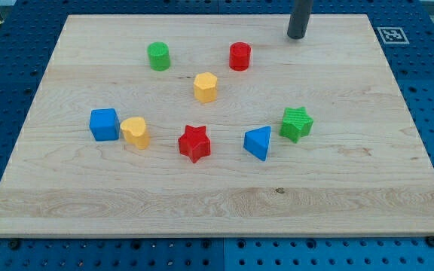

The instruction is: Push the red circle closer to yellow hexagon

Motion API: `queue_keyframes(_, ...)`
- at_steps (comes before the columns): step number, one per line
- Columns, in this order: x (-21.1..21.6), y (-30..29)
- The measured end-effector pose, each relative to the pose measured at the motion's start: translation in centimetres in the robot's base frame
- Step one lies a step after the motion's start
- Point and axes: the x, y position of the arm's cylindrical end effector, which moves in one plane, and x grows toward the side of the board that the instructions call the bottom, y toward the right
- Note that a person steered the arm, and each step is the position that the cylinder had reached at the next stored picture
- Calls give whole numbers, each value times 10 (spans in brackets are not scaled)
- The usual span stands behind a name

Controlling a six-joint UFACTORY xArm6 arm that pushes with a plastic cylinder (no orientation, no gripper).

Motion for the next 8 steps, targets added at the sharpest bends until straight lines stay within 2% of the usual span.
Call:
queue_keyframes(1, 0, 0)
queue_keyframes(2, 21, 0)
queue_keyframes(3, 76, 0)
queue_keyframes(4, 111, 0)
queue_keyframes(5, 108, -1)
queue_keyframes(6, 64, -18)
queue_keyframes(7, 58, -20)
queue_keyframes(8, 57, -50)
